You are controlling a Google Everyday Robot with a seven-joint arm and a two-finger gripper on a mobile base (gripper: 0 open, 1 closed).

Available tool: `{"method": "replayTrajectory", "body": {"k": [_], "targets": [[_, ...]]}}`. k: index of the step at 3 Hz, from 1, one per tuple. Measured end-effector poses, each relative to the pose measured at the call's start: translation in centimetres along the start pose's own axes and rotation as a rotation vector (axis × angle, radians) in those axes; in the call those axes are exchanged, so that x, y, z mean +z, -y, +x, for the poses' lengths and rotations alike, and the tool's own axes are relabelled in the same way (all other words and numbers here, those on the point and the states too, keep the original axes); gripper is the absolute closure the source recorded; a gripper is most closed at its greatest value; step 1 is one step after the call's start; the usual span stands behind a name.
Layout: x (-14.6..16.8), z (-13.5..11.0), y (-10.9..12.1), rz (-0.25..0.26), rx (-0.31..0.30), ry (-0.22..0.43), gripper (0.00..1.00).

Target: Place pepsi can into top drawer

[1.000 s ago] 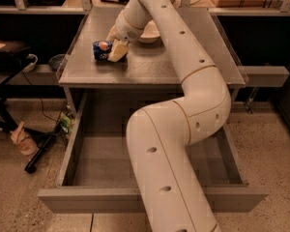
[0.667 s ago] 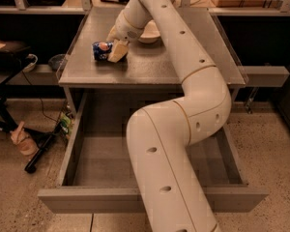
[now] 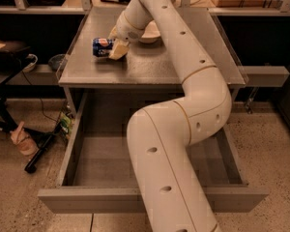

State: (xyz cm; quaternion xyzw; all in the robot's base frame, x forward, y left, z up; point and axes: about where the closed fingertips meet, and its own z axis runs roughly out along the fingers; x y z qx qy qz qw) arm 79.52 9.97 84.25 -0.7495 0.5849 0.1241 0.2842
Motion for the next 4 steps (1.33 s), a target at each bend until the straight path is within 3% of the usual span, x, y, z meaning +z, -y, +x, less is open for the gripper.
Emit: {"method": "replayTrajectory", "body": {"k": [1,3,4], "targets": [[-0.3,-0.2,-0.1,0.0,0.0,0.0,1.0],[-4.9,-1.4,-3.3,-0.053,-0.198,0.157,1.0],[-6.1,-1.4,-4.4,-0.069,-0.267,0.198,1.0]]}}
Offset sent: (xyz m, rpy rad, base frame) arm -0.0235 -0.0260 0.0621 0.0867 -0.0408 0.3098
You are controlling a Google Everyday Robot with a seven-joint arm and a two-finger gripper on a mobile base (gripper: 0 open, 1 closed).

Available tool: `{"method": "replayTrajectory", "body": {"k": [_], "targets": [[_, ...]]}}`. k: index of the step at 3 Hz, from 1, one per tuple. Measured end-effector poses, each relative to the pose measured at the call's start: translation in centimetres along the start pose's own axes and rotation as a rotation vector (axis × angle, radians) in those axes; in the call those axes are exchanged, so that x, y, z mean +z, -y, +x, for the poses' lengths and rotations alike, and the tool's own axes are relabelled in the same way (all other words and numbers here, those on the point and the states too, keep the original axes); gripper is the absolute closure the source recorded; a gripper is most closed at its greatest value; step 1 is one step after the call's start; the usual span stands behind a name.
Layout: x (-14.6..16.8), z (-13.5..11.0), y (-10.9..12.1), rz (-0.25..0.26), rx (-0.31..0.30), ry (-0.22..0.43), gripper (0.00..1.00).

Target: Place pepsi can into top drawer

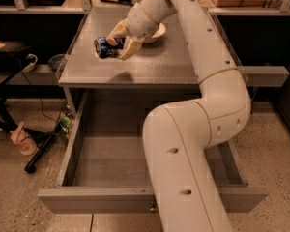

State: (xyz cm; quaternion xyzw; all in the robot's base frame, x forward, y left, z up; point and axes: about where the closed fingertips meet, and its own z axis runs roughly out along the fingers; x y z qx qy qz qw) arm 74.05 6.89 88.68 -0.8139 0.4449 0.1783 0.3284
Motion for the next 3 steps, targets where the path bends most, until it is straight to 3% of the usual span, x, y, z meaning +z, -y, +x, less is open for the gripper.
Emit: {"method": "replayTrajectory", "body": {"k": [1,3], "targets": [[-3.5,-0.1,0.6,0.104,-0.043,0.032,1.0],[-3.6,-1.8,0.4,0.101,-0.095,0.094,1.0]]}}
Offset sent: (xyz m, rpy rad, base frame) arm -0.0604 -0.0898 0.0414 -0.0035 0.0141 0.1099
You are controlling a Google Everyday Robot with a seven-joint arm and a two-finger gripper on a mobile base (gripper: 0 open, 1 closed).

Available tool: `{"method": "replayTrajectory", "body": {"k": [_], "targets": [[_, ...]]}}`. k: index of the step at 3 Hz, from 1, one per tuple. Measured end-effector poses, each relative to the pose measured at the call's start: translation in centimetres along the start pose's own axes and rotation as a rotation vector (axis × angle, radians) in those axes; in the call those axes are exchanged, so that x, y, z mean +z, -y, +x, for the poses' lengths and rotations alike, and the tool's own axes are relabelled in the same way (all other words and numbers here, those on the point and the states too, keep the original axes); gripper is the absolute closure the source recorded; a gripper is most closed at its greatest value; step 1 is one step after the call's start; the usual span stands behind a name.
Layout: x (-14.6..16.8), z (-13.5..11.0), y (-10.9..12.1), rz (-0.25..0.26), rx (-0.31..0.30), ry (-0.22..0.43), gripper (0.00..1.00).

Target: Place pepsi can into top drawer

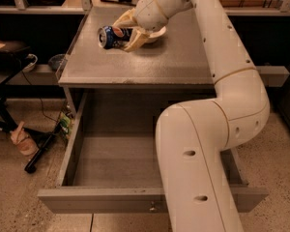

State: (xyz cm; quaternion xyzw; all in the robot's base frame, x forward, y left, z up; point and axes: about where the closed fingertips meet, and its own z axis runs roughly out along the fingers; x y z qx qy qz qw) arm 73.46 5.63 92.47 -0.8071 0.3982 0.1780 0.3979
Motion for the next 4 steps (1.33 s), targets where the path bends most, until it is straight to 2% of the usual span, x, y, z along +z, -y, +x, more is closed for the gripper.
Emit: {"method": "replayTrajectory", "body": {"k": [2,3,4], "targets": [[-3.6,-1.1,-1.4,0.009,-0.017,0.02,1.0],[-6.5,-1.6,-2.3,0.027,0.006,-0.008,1.0],[-10.9,-2.0,-3.7,0.082,0.083,-0.087,1.0]]}}
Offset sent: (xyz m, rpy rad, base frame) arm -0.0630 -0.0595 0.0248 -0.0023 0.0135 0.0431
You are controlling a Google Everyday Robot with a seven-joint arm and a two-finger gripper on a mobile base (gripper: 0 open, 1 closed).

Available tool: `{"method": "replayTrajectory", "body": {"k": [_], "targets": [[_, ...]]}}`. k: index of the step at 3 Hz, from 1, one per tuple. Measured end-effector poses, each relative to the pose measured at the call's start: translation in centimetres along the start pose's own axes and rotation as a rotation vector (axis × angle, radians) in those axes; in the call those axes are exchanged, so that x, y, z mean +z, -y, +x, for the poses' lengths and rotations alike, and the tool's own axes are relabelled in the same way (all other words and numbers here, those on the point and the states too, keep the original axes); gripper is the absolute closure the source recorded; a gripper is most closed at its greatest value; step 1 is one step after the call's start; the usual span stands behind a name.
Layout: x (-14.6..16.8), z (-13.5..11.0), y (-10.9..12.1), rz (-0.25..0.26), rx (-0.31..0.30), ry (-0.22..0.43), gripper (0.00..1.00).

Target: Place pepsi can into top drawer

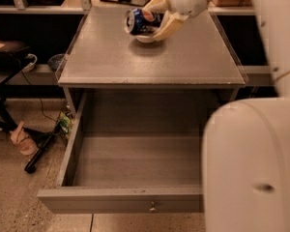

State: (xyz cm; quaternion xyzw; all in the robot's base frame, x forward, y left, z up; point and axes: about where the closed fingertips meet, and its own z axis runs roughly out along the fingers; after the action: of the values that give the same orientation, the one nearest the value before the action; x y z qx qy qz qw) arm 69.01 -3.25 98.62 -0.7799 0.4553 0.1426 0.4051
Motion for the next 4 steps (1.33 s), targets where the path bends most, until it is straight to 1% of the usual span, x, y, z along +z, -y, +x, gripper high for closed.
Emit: {"method": "replayTrajectory", "body": {"k": [1,2,3,4], "targets": [[-4.4,-1.3,0.1,0.123,0.041,-0.105,1.0],[-6.8,-2.9,-0.9,0.219,0.082,-0.162,1.0],[-4.9,-2.4,-2.3,0.19,0.105,-0.165,1.0],[-4.5,-2.4,-2.5,0.189,0.108,-0.167,1.0]]}}
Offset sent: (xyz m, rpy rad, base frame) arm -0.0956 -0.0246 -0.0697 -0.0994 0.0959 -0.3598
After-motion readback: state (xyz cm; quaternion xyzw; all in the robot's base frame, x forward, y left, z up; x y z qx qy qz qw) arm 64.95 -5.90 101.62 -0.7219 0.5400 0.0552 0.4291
